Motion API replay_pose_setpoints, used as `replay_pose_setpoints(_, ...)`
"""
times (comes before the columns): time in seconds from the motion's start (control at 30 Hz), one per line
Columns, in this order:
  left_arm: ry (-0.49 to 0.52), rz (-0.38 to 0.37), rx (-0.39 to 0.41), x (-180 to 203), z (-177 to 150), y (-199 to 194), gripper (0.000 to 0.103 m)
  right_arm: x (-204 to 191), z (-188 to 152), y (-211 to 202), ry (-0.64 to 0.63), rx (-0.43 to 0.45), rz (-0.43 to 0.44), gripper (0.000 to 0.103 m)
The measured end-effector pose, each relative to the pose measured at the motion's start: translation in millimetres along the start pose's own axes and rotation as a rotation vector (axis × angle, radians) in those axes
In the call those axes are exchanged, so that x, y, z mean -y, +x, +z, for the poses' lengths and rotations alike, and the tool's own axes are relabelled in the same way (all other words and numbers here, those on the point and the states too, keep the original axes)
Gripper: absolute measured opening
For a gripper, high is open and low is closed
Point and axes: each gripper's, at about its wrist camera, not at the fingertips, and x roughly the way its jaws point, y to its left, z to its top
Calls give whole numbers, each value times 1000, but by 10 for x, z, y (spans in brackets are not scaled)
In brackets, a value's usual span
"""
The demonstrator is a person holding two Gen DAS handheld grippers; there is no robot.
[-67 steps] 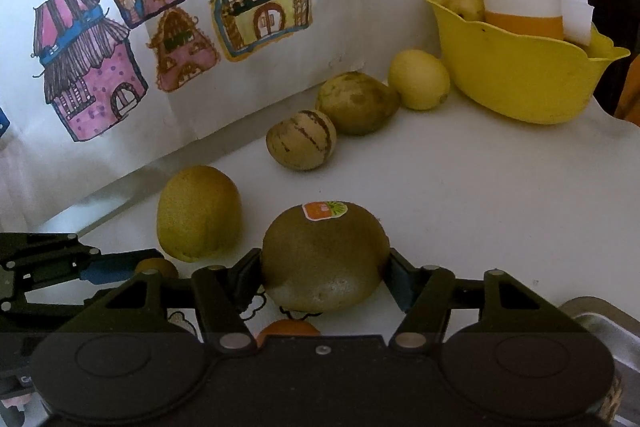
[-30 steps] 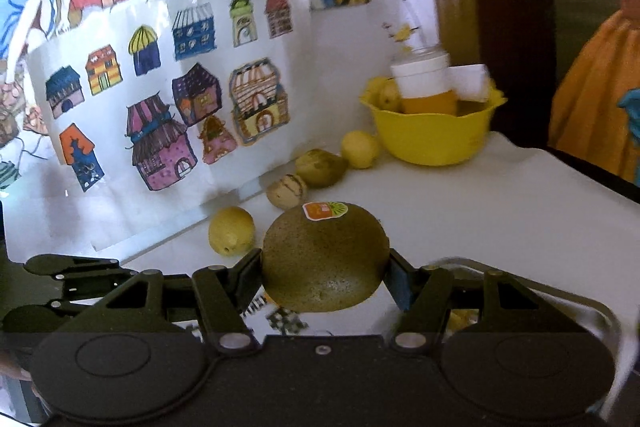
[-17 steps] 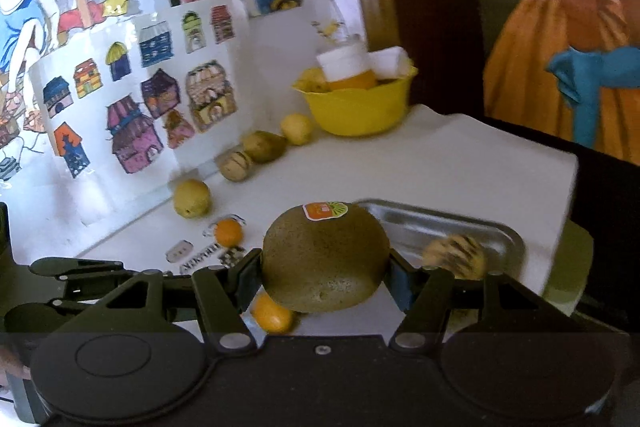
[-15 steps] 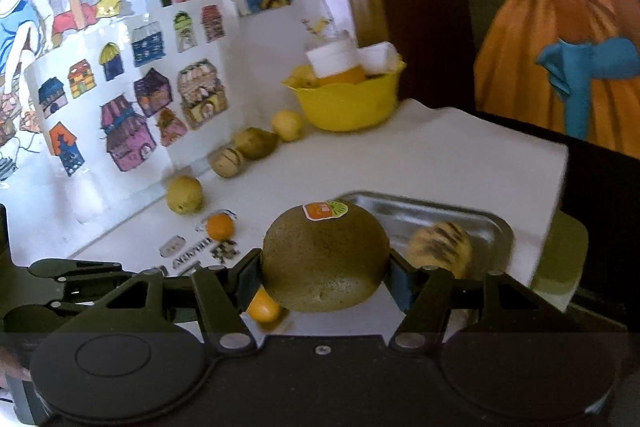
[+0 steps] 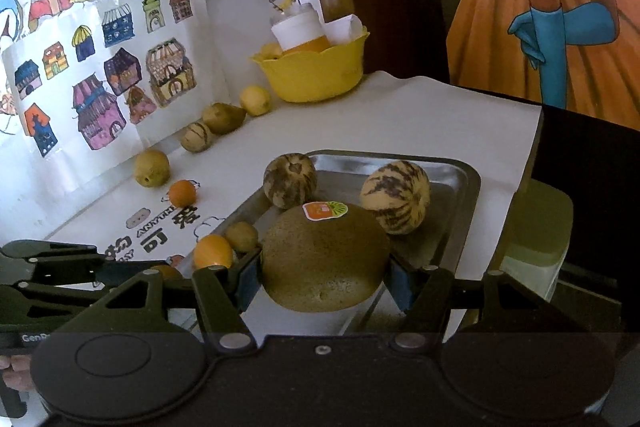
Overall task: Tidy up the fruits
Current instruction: 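Carry the large brown fruit and small brown fruit over the metal tray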
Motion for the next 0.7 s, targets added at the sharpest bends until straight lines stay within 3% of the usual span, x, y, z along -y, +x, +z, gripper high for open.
replay_pose_setpoints(0.7, 12, 22, -21, -29, -60, 104, 29, -60, -68, 201, -77, 4, -65, 65)
